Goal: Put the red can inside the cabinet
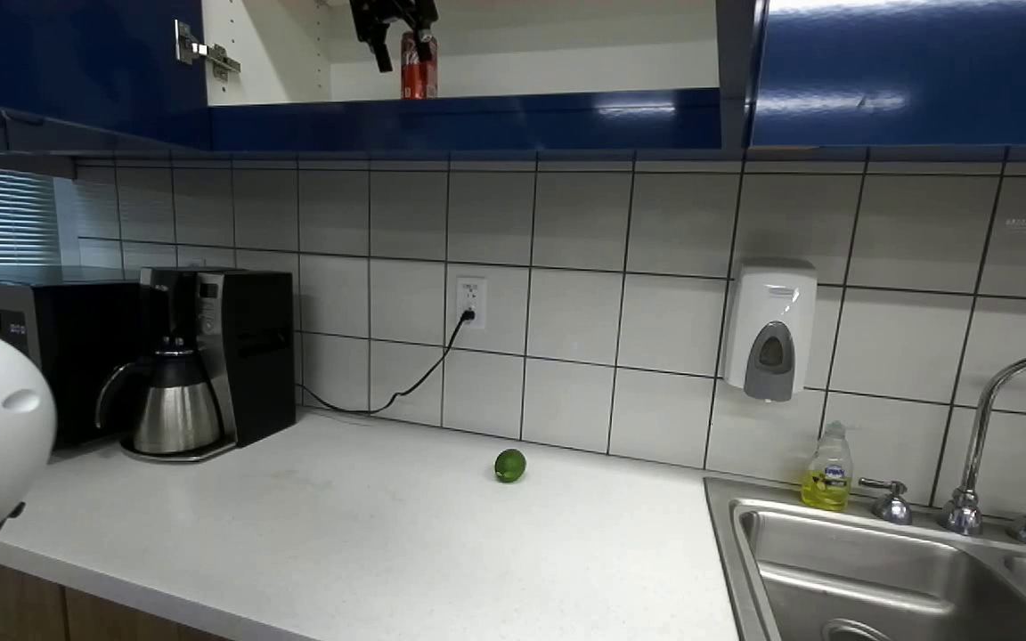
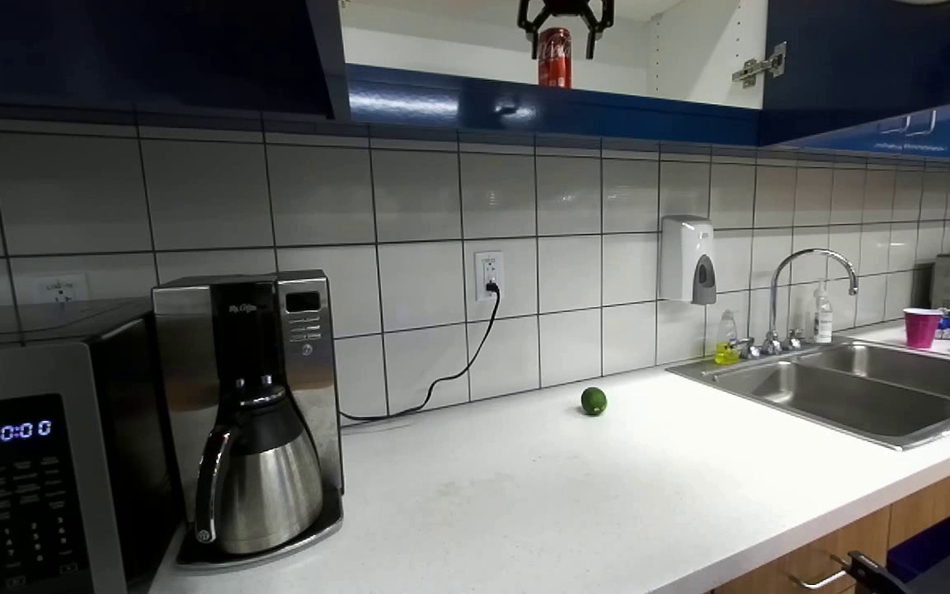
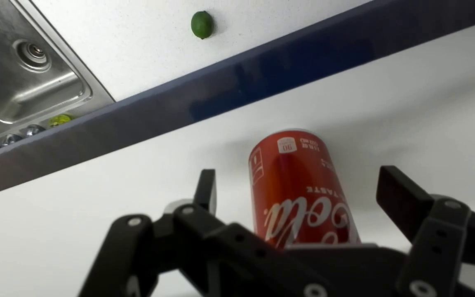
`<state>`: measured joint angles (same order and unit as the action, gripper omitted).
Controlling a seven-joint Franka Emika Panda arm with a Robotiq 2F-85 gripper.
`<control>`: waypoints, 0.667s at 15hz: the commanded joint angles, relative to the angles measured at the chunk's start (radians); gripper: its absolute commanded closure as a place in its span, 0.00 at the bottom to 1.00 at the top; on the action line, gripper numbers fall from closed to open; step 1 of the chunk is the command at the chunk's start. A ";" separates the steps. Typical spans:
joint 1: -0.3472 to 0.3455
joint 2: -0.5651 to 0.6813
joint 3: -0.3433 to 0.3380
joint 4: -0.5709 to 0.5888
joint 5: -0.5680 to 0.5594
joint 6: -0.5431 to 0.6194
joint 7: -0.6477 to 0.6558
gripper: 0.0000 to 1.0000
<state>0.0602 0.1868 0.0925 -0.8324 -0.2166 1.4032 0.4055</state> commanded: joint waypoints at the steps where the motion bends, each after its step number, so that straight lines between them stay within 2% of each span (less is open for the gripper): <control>1: -0.012 -0.122 0.002 -0.154 0.025 0.021 -0.027 0.00; 10: 0.001 -0.453 -0.013 -0.586 0.035 0.109 -0.048 0.00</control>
<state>0.0602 -0.1274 0.0912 -1.2227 -0.1964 1.4486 0.3852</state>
